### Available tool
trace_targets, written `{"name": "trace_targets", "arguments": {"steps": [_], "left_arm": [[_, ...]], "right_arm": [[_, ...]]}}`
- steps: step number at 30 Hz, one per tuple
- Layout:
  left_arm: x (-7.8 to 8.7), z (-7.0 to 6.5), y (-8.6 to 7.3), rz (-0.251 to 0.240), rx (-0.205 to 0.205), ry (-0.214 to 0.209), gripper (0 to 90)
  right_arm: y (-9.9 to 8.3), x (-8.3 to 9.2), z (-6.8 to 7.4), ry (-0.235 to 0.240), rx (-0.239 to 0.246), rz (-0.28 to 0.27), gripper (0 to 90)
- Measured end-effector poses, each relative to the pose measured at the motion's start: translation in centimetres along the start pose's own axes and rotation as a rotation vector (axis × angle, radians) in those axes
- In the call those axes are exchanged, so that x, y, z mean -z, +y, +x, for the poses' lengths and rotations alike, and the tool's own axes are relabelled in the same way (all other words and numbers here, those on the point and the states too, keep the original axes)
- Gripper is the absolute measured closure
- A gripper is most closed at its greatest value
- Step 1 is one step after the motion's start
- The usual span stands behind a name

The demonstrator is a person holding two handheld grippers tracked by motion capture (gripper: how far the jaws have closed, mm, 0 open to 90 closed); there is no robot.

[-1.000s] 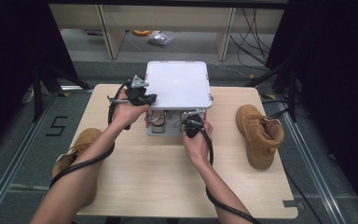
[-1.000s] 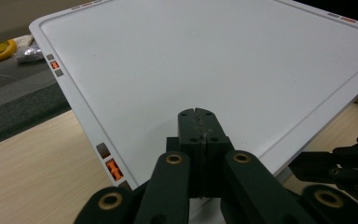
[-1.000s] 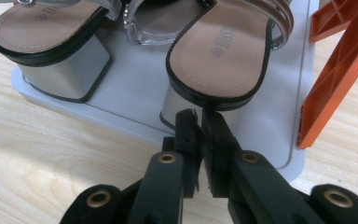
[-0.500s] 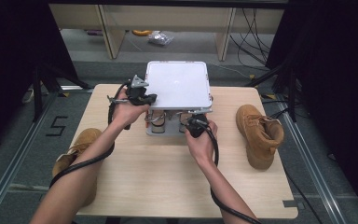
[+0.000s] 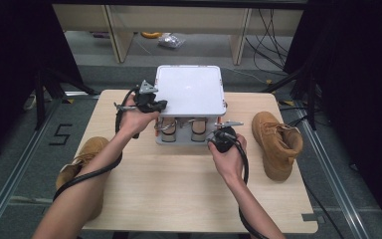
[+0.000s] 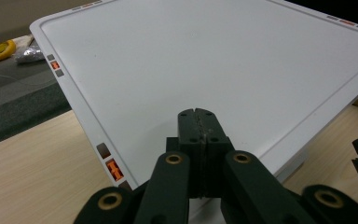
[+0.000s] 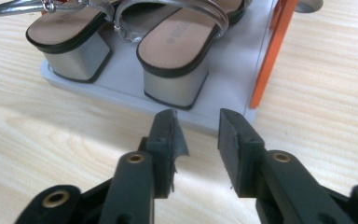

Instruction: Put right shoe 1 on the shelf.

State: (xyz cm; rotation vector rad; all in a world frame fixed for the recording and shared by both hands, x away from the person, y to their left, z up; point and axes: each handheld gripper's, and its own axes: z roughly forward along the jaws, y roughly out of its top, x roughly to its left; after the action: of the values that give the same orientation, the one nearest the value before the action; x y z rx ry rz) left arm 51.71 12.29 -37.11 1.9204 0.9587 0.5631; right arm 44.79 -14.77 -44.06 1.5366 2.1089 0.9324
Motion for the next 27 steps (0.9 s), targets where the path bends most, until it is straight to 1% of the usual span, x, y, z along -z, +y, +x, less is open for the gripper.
{"name": "trace_targets", "arguments": {"steps": [1, 2, 3, 4, 5, 6, 7, 8, 9, 10, 11, 12, 13, 14, 15, 16, 17, 18, 19, 20, 21, 22, 23, 24, 25, 26, 27], "left_arm": [[0.0, 0.0, 0.1, 0.003, 0.004, 0.005, 88.5], [0.1, 0.0, 0.1, 0.004, 0.005, 0.009, 87.6], [0.0, 0.0, 0.1, -0.001, 0.01, 0.005, 87.0], [0.0, 0.0, 0.1, -0.001, 0.01, 0.005, 86.1], [0.4, 0.1, 0.2, -0.003, 0.015, 0.011, 84.5], [0.6, 0.1, 0.2, -0.012, 0.021, 0.01, 82.5], [0.9, 0.1, 0.2, -0.015, 0.022, 0.008, 80.4], [0.9, 0.1, 0.2, -0.015, 0.022, 0.008, 78.4], [1.6, 0.2, 0.3, -0.02, 0.024, 0.003, 76.5], [1.6, 0.2, 0.3, -0.02, 0.024, 0.003, 74.9], [2.5, 0.3, 0.2, -0.036, 0.034, 0.0, 73.5], [3.0, 0.4, 0.2, -0.032, 0.033, 0.001, 72.2], [3.6, 0.5, 0.1, -0.03, 0.038, 0.001, 71.3], [4.0, 0.6, 0.0, -0.038, 0.043, 0.003, 70.6], [4.6, 0.8, -0.2, -0.029, 0.039, 0.007, 70.1], [4.6, 0.8, -0.2, -0.029, 0.039, 0.007, 69.5], [5.4, 1.0, -0.6, -0.024, 0.049, 0.015, 68.7], [5.8, 1.1, -0.9, -0.023, 0.051, 0.017, 68.2], [6.2, 1.1, -1.2, -0.02, 0.062, 0.021, 67.7], [6.6, 1.3, -1.5, -0.011, 0.062, 0.025, 67.1], [6.9, 1.5, -1.8, -0.002, 0.062, 0.032, 66.7], [6.9, 1.5, -1.8, -0.002, 0.062, 0.032, 66.3], [7.5, 1.8, -2.3, 0.005, 0.073, 0.039, 65.9], [7.7, 1.9, -2.6, 0.009, 0.079, 0.042, 65.6], [7.9, 2.1, -2.9, 0.016, 0.081, 0.046, 65.6], [8.1, 2.2, -3.2, 0.016, 0.09, 0.044, 65.6], [8.3, 2.4, -3.4, 0.023, 0.089, 0.045, 65.5]], "right_arm": [[-0.4, 0.3, -0.2, 0.005, -0.006, -0.004, 64.3], [-0.5, 0.5, -0.3, 0.01, 0.005, -0.007, 63.2], [-0.7, 0.6, -0.4, 0.015, 0.0, -0.012, 61.9], [-0.8, 0.7, -0.3, 0.027, -0.016, -0.013, 61.0], [-0.9, 0.8, -0.4, 0.035, -0.011, -0.012, 60.6], [-1.0, 1.0, -0.5, 0.025, 0.002, -0.016, 60.0], [-1.1, 1.3, -0.3, 0.038, -0.023, 0.002, 59.4], [-1.1, 1.3, -0.3, 0.038, -0.023, 0.002, 59.4], [-1.3, 1.4, -0.5, 0.053, -0.016, -0.021, 58.5], [-1.3, 1.4, -0.5, 0.053, -0.016, -0.021, 58.5], [-1.5, 1.6, -0.8, 0.065, -0.013, -0.031, 57.6], [-1.6, 1.7, -0.9, 0.072, -0.012, -0.03, 57.3], [-1.8, 1.9, -0.9, 0.071, -0.027, -0.03, 57.0], [-1.9, 2.0, -0.9, 0.066, -0.033, -0.03, 56.8], [-2.1, 2.1, -1.1, 0.074, -0.017, -0.037, 56.6], [-2.1, 2.1, -1.1, 0.074, -0.017, -0.037, 56.6], [-2.5, 2.2, -1.0, 0.072, -0.037, -0.043, 56.1], [-2.6, 2.3, -1.2, 0.08, -0.017, -0.046, 55.8], [-2.7, 2.4, -1.1, 0.075, -0.025, -0.044, 55.7], [-2.9, 2.4, -1.1, 0.084, -0.036, -0.05, 55.5], [-3.1, 2.5, -1.2, 0.085, -0.023, -0.045, 55.4], [-3.2, 2.6, -1.0, 0.086, -0.045, -0.048, 55.2], [-3.4, 2.6, -1.1, 0.075, -0.041, -0.045, 55.0], [-3.5, 2.7, -1.3, 0.078, -0.023, -0.046, 54.7], [-3.7, 2.6, -1.2, 0.084, -0.036, -0.052, 54.2], [-3.8, 2.9, -1.0, 0.074, -0.061, -0.032, 54.0], [-3.9, 2.8, -1.3, 0.071, -0.036, -0.041, 53.9]]}}
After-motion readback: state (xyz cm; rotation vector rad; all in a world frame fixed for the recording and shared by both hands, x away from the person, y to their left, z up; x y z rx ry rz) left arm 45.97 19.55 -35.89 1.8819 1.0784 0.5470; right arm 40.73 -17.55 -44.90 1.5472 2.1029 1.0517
